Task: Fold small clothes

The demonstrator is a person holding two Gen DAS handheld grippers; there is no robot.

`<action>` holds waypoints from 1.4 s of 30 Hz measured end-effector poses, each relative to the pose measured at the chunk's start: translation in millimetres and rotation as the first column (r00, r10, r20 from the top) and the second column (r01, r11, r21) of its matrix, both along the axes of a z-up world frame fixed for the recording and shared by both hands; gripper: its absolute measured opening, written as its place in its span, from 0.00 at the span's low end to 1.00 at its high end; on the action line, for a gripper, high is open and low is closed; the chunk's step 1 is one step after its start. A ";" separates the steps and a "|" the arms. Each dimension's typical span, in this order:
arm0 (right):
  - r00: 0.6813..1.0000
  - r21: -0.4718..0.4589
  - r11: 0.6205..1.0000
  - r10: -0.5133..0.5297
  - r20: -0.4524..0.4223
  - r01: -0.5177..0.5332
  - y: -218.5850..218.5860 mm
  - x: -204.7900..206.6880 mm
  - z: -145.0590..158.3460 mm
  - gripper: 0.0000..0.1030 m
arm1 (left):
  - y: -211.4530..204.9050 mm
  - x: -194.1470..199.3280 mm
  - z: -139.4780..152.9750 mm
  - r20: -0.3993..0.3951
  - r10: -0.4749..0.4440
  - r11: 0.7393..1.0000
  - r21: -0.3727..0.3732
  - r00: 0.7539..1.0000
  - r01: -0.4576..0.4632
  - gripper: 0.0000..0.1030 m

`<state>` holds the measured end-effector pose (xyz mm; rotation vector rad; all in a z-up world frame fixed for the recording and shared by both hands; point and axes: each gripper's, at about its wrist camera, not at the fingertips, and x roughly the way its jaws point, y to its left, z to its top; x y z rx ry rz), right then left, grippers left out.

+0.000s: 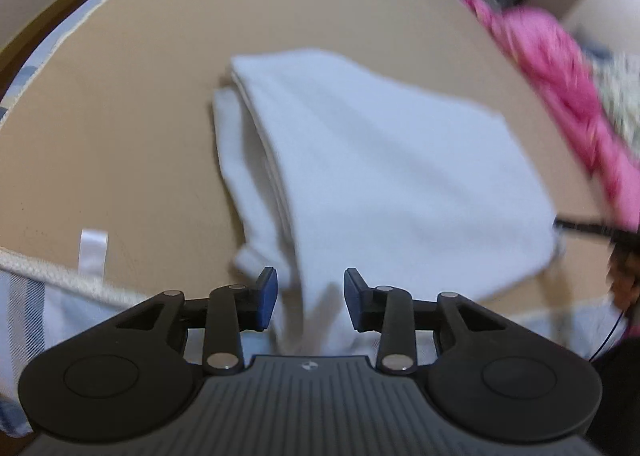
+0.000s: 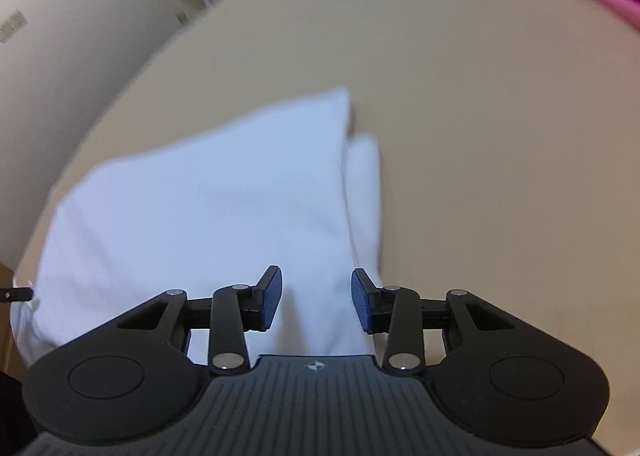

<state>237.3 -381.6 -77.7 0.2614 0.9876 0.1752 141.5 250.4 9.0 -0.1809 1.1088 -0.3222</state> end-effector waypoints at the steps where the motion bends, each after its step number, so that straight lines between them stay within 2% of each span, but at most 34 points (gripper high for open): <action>1: 1.000 -0.009 1.000 0.001 0.000 -0.001 2.4 -5.5 -1.7 0.39 | -2.2 -4.2 -4.0 -0.002 -0.016 1.000 0.023 1.000 0.016 0.39; 3: 1.000 -0.013 1.000 0.014 -0.003 -0.014 -0.5 -11.5 -4.2 0.39 | -2.6 -10.2 -6.4 -0.011 -0.042 0.999 0.025 0.999 0.043 0.37; 5: 1.000 -0.027 0.999 0.020 -0.004 -0.020 -2.7 -15.5 -4.6 0.39 | -0.7 -12.5 -7.0 -0.007 -0.054 0.998 0.022 0.998 0.055 0.20; 6: 1.000 -0.027 0.999 0.022 -0.008 -0.022 -4.9 -17.3 -5.3 0.38 | 0.8 -13.5 -8.2 -0.013 -0.059 0.998 0.024 0.998 0.059 0.08; 7: 1.000 -0.026 0.999 0.021 -0.012 -0.021 -7.3 -18.1 -5.4 0.36 | 1.9 -14.7 -9.0 -0.018 -0.062 0.998 0.024 0.998 0.062 0.05; 9: 1.000 -0.020 1.000 0.010 -0.004 -0.010 -11.9 -25.7 -3.8 0.08 | 2.3 -18.8 -5.0 0.009 -0.079 0.997 0.025 0.997 0.079 0.03; 10: 1.000 -0.012 1.000 -0.006 0.017 0.006 -17.1 -30.8 0.5 0.06 | 2.7 -20.7 -1.5 0.030 -0.089 0.996 0.016 0.996 0.089 0.02; 12: 0.997 0.069 0.997 -0.041 0.068 0.037 -31.7 -39.7 10.2 0.05 | 6.2 -21.6 3.3 0.068 -0.094 0.995 -0.009 0.993 0.095 0.02; 14: 0.996 0.087 0.996 -0.030 0.090 0.022 -36.3 -44.2 13.1 0.03 | 13.1 -25.0 1.4 0.065 -0.086 0.996 -0.011 0.994 0.087 0.02; 16: 0.999 0.006 1.000 -0.013 0.033 0.013 -33.9 -43.8 3.0 0.02 | 15.6 -18.0 -10.3 0.014 -0.072 0.997 0.031 0.997 0.072 0.00; 18: 0.996 -0.013 0.999 -0.035 -0.081 0.034 -36.1 -38.1 -15.2 0.02 | 12.3 -13.7 -25.2 -0.056 -0.055 0.993 0.106 0.997 0.061 0.00; 19: 0.994 -0.018 1.000 -0.027 -0.108 0.025 -35.6 -36.7 -20.0 0.02 | 11.3 -11.8 -29.8 -0.078 -0.057 0.991 0.116 0.995 0.066 0.00; 20: 0.996 -0.032 0.999 -0.003 -0.089 0.000 -32.0 -35.9 -17.4 0.02 | 12.3 -9.7 -30.2 -0.084 -0.057 0.993 0.095 0.995 0.065 0.00; 23: 1.000 -0.075 0.997 -0.016 0.010 0.017 -25.9 -37.6 -0.6 0.04 | 30.8 -1.8 -19.1 -0.053 0.030 0.999 -0.038 0.998 -0.032 0.10; 25: 0.995 -0.109 0.992 -0.056 0.082 0.064 -24.7 -38.7 10.6 0.10 | 44.1 4.5 -13.9 -0.040 0.103 0.989 -0.106 0.994 -0.107 0.46; 27: 0.988 -0.093 0.992 -0.072 0.138 0.085 -26.8 -40.4 17.7 0.25 | 49.5 12.3 -13.4 -0.041 0.140 0.981 -0.129 0.989 -0.144 0.57; 31: 0.977 -0.037 0.999 -0.011 0.214 0.020 -10.9 -38.4 22.5 0.26 | 48.2 30.8 -19.5 -0.080 0.147 0.973 -0.170 0.986 -0.158 0.67; 35: 0.967 -0.065 0.993 0.112 0.230 -0.099 17.2 -32.6 17.3 0.27 | 46.7 49.9 -25.3 -0.119 0.149 0.969 -0.179 0.982 -0.169 0.70; 38: 0.968 -0.135 0.978 0.179 0.178 -0.156 29.7 -22.8 5.1 0.28 | 43.8 57.5 -34.8 -0.146 0.164 0.963 -0.193 0.976 -0.191 0.71; 40: 0.975 -0.193 0.967 0.192 0.108 -0.169 34.3 -15.8 -7.0 0.29 | 42.0 62.1 -37.8 -0.157 0.160 0.958 -0.213 0.974 -0.192 0.71; 42: 0.981 -0.258 0.949 0.193 0.013 -0.184 39.7 -4.3 -25.7 0.29 | 36.7 66.0 -41.4 -0.158 0.148 0.963 -0.202 0.976 -0.178 0.71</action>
